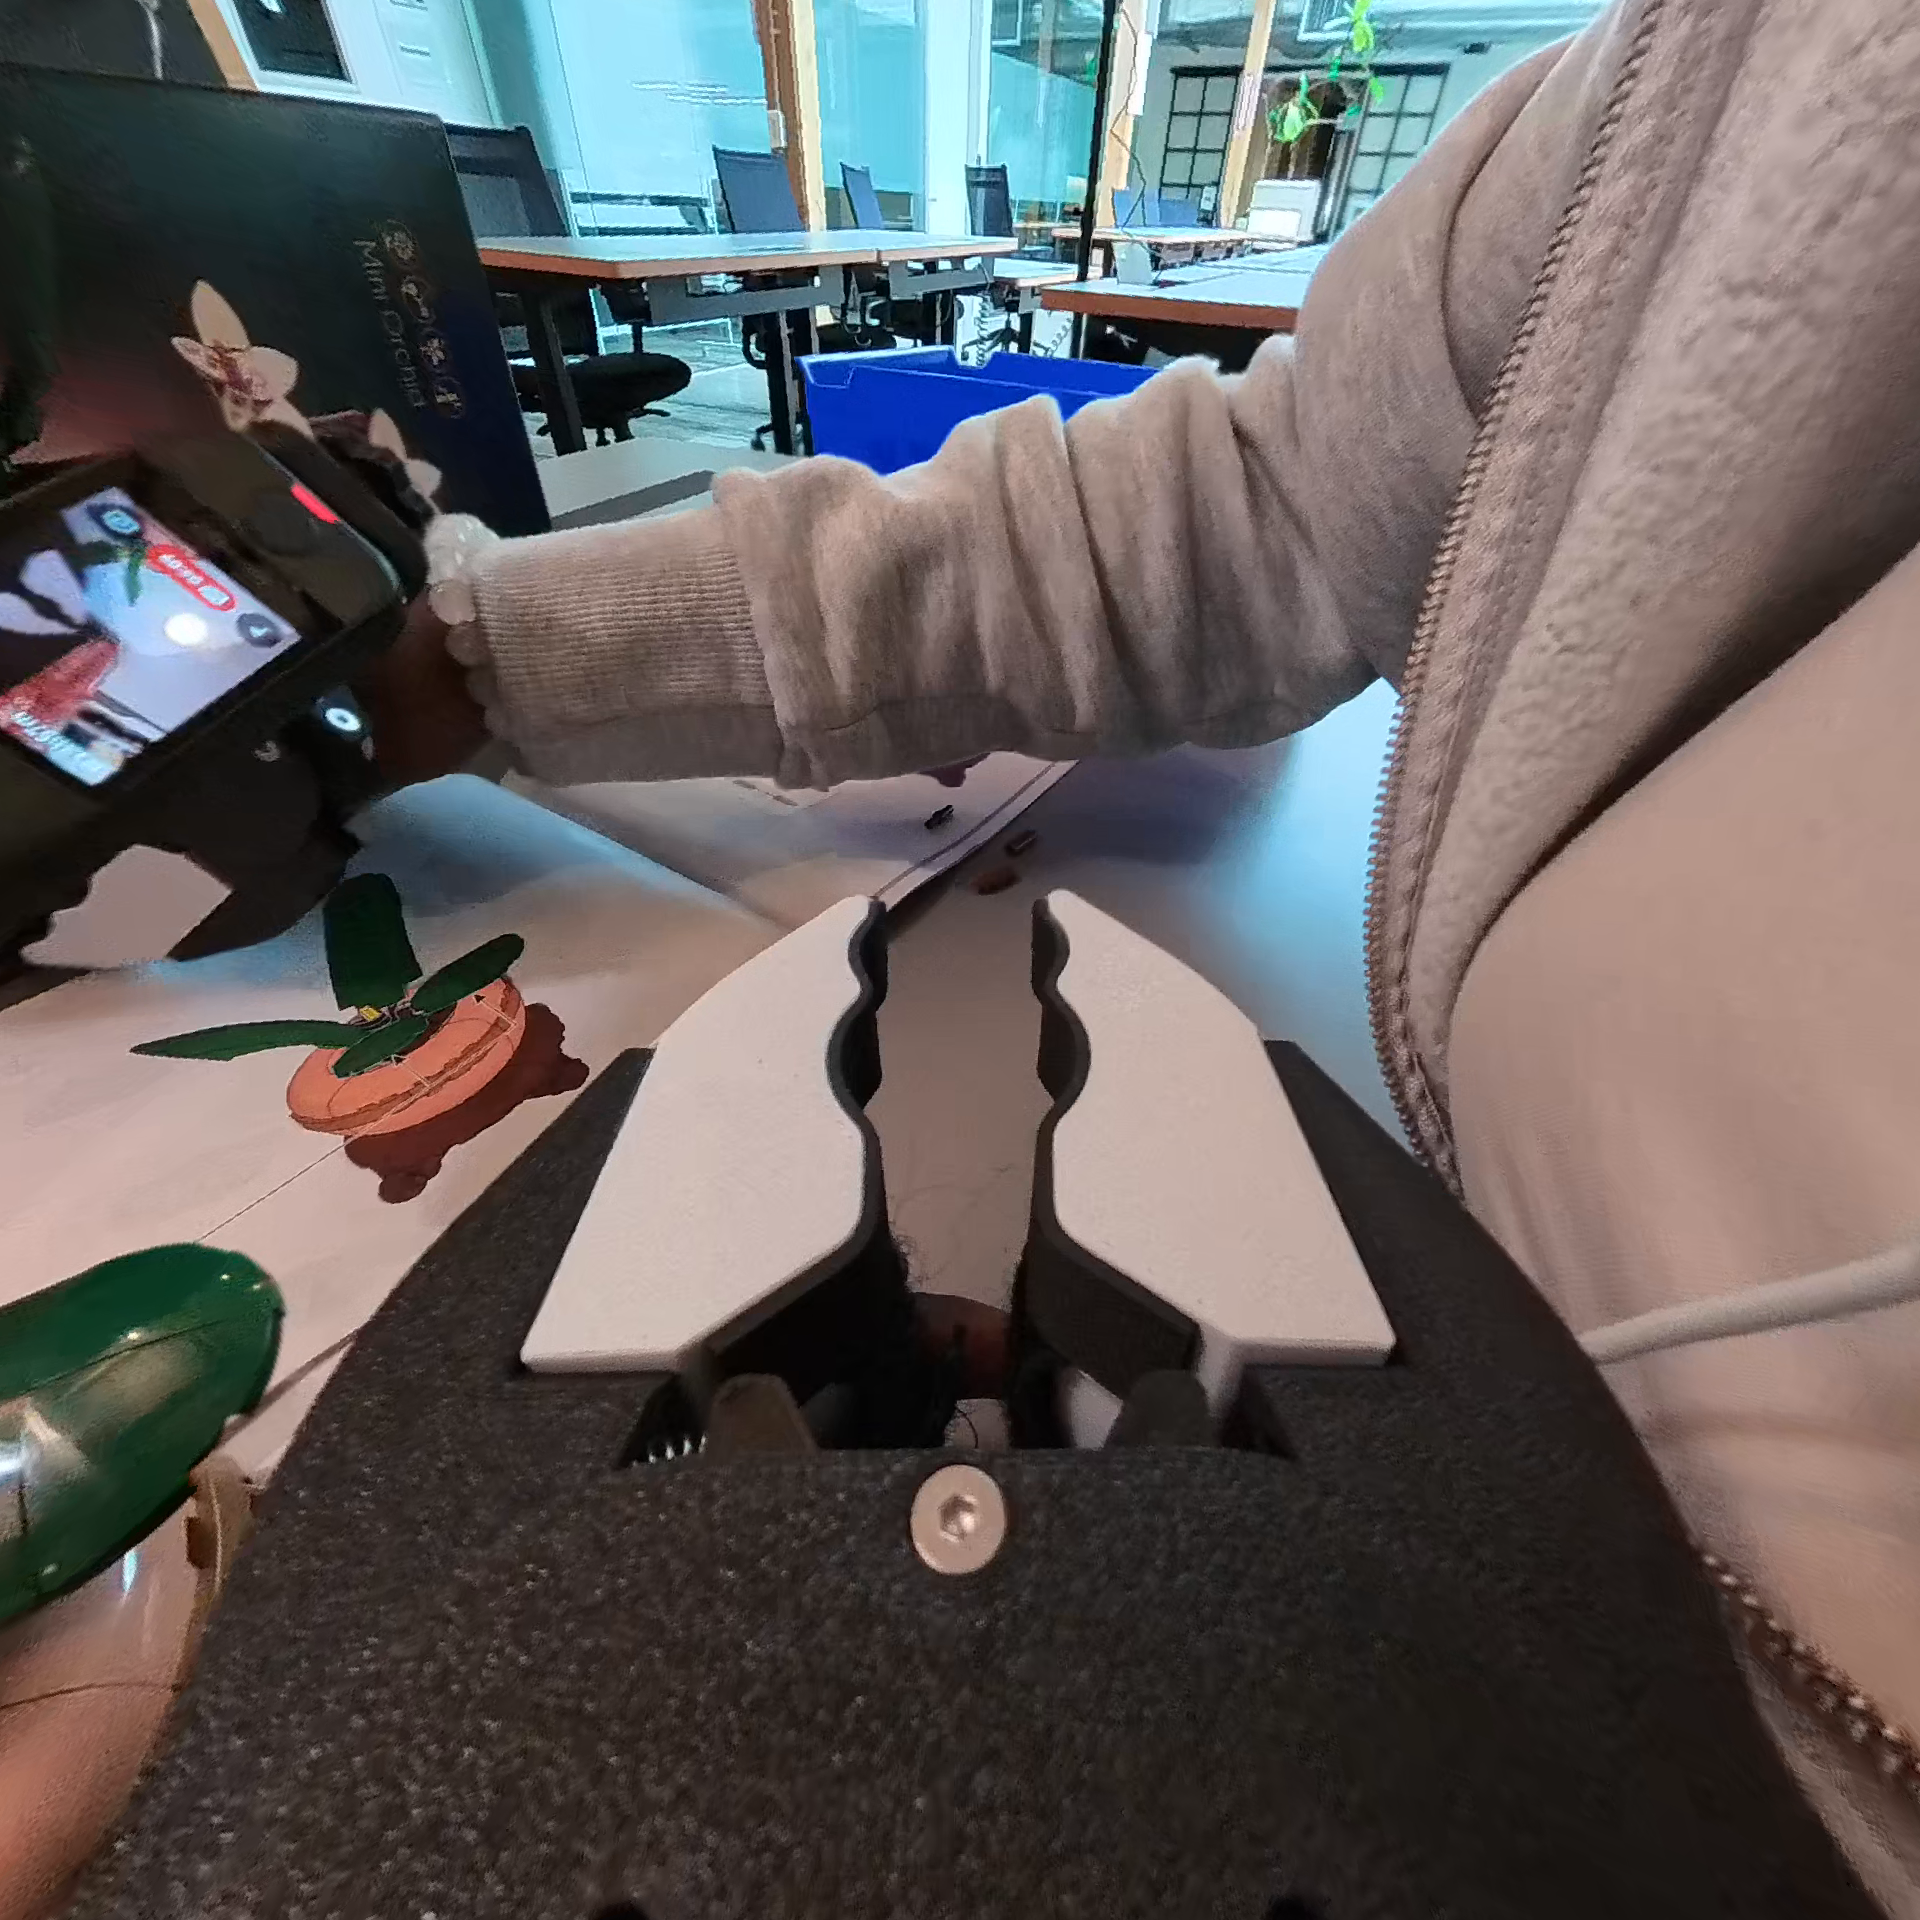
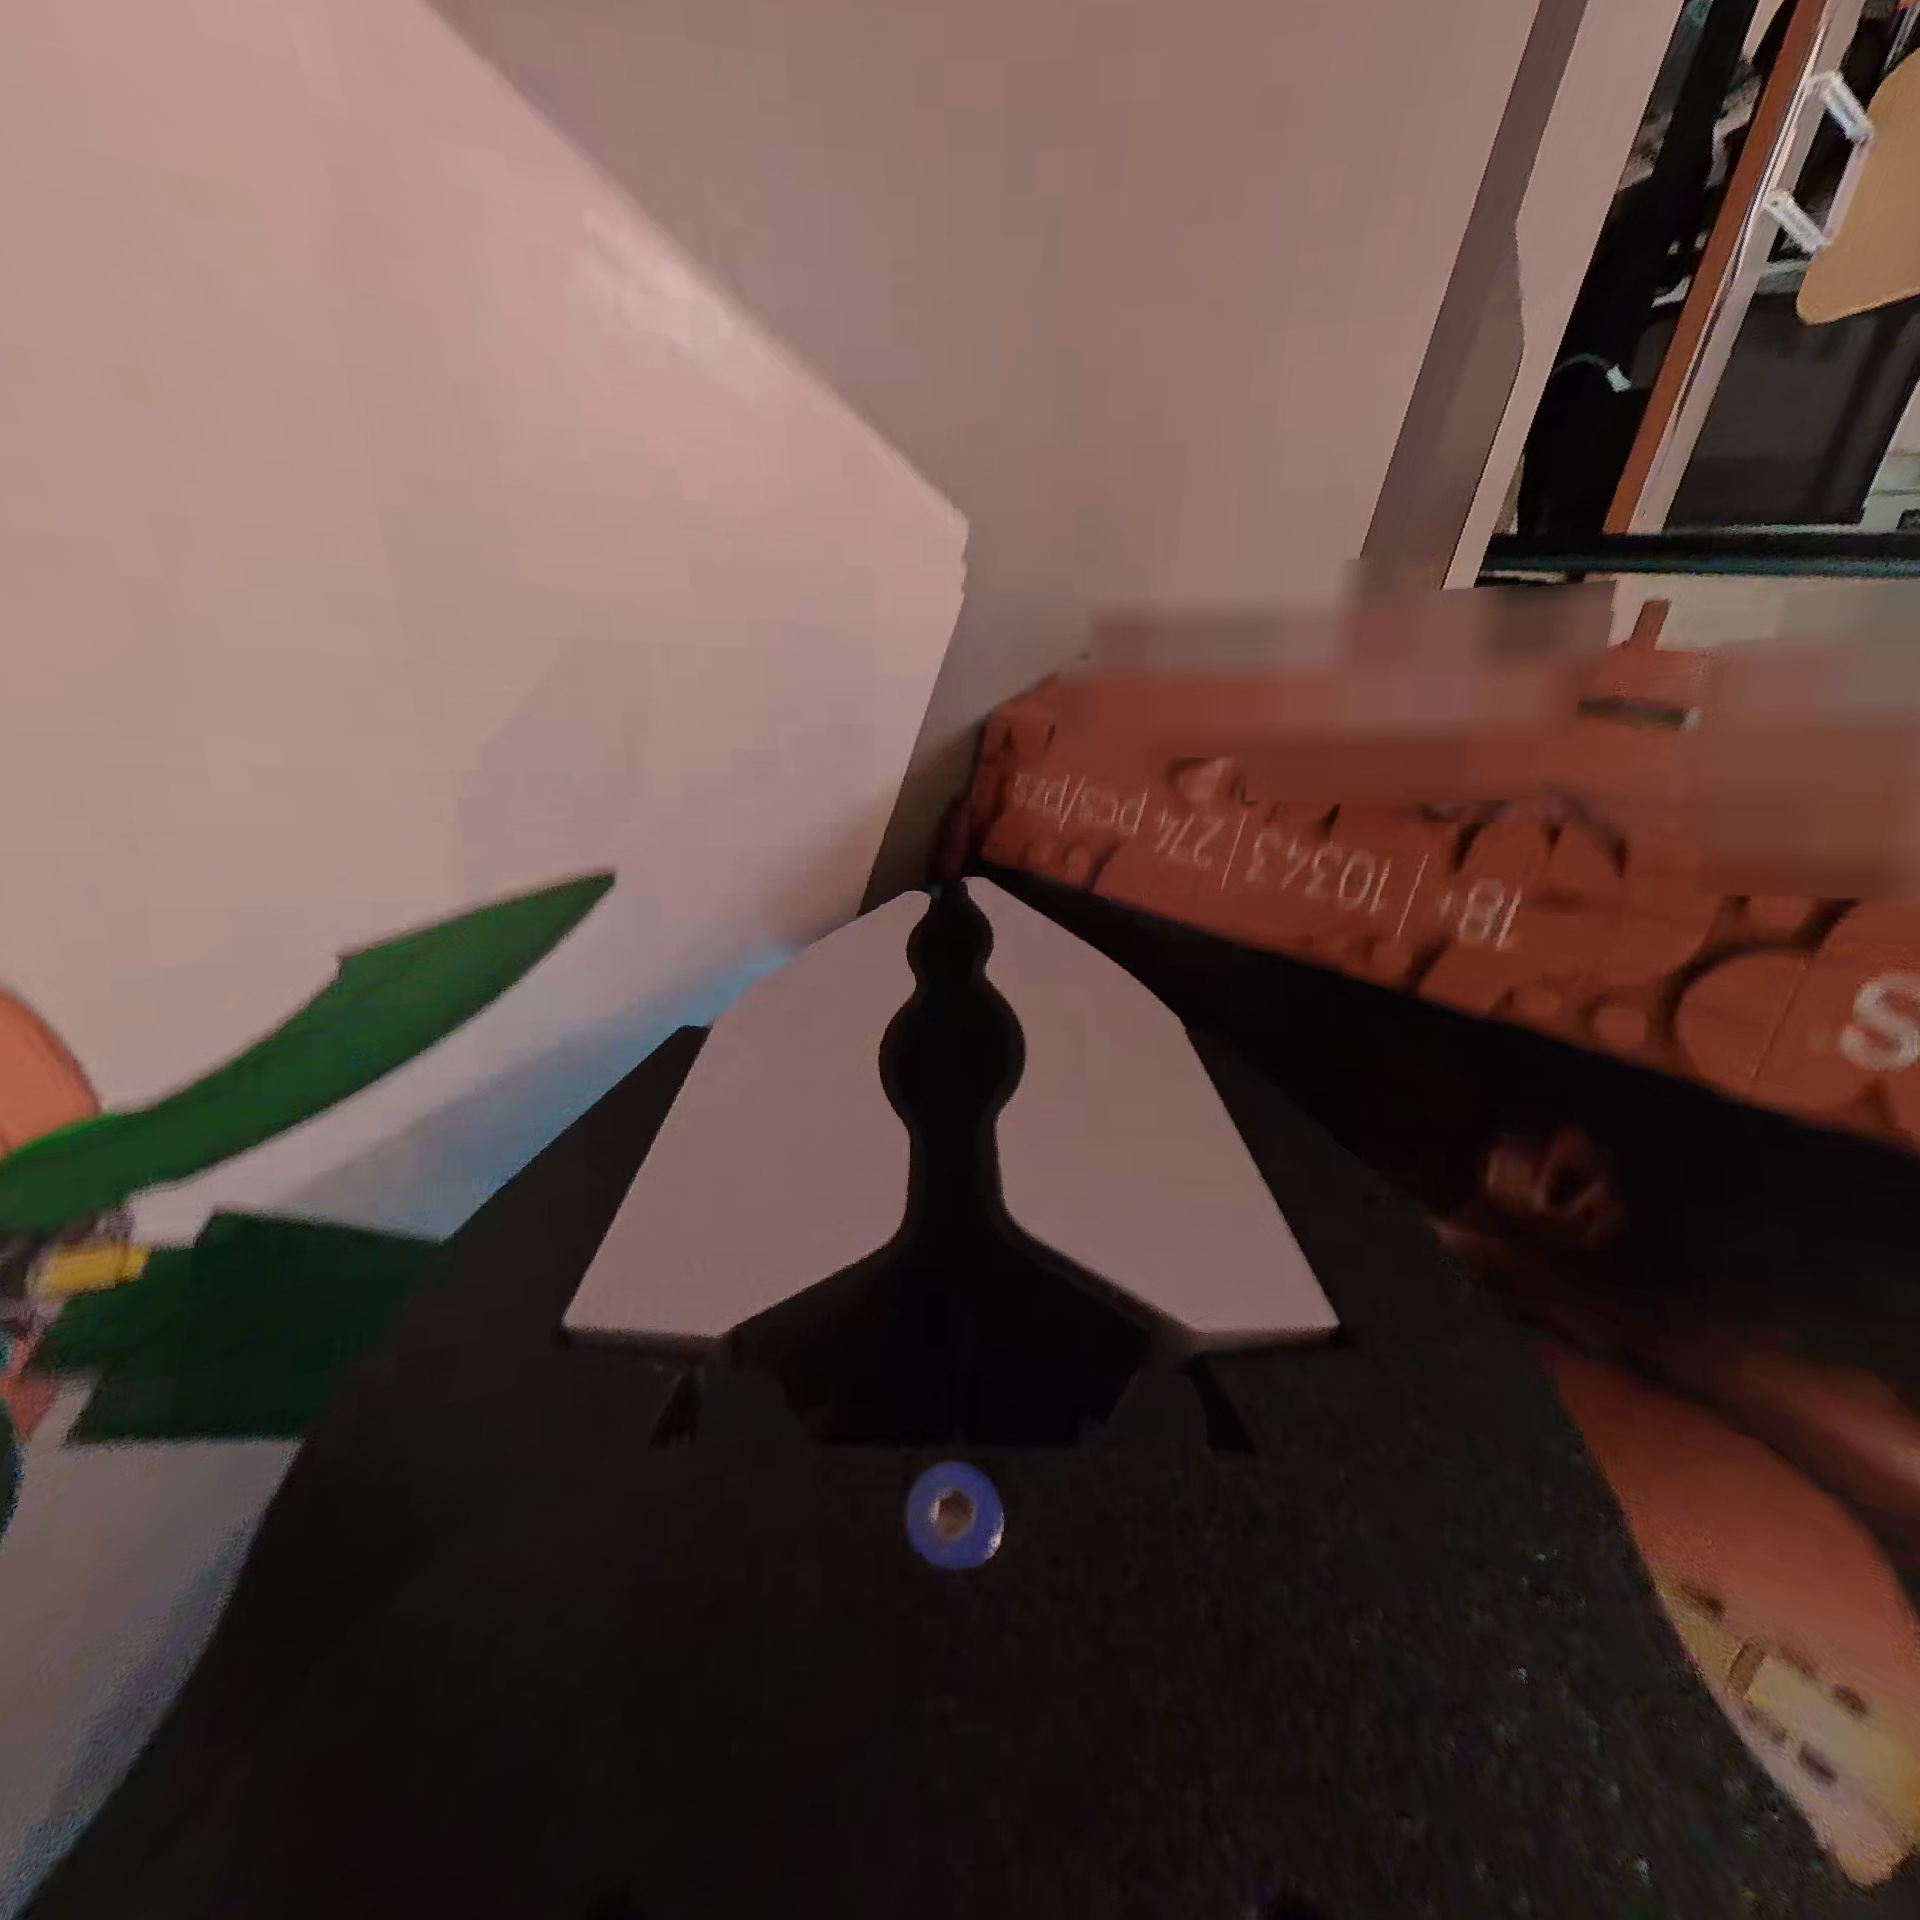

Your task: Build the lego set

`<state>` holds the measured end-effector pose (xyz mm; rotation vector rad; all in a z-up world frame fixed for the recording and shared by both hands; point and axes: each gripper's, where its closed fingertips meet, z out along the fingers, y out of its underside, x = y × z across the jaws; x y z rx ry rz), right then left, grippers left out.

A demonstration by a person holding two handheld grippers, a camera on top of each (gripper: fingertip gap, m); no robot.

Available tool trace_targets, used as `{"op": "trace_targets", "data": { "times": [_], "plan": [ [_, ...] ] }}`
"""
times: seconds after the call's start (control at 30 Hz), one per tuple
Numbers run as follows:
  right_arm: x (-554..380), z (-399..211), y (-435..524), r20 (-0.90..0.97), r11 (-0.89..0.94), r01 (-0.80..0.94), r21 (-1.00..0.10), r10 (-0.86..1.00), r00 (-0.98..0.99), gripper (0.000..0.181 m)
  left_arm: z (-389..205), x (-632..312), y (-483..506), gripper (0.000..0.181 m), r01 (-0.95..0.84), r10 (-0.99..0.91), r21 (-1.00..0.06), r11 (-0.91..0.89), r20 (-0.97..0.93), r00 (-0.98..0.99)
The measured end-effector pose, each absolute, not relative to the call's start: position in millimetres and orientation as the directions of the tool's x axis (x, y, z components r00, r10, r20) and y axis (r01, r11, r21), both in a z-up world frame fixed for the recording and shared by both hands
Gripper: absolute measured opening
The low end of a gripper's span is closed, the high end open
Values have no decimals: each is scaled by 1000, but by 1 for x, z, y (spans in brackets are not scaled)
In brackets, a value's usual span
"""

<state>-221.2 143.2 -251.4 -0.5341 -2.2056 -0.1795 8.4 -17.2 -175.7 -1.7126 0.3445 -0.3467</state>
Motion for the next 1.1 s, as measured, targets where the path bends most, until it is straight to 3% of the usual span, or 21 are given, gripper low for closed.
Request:
{"op": "trace_targets", "data": {
  "times": [0.23,0.33,0.43,0.53,0.63,0.8,0.97,1.1],
  "plan": [
    [-260,-250,108,772,929,360,-88,292,-565,0,-175,8,-17,25,-19,-424,-986,-167,54,904],
    [-266,-243,90,740,914,360,-187,372,-561,0,-176,10,-18,25,-32,-433,-985,-167,44,900],
    [-266,-213,79,620,839,456,-296,532,-577,4,-175,11,-19,25,-35,-440,-987,-159,39,897],
    [-269,-174,65,402,701,634,-326,710,-578,7,-174,12,-20,26,-35,-446,-988,-148,35,894],
    [-270,-171,55,223,652,737,-180,757,-615,15,-172,14,-21,26,-43,-458,-990,-131,22,889],
    [-259,-218,71,46,610,744,273,764,-643,34,-171,19,-25,26,-74,-479,-992,-100,-17,877],
    [-268,-232,90,33,540,698,471,780,-625,34,-170,25,-29,25,-99,-496,-992,-76,-48,867],
    [-266,-238,96,6,515,658,549,785,-619,30,-171,26,-29,25,-110,-498,-991,-78,-57,866]
  ]
}}
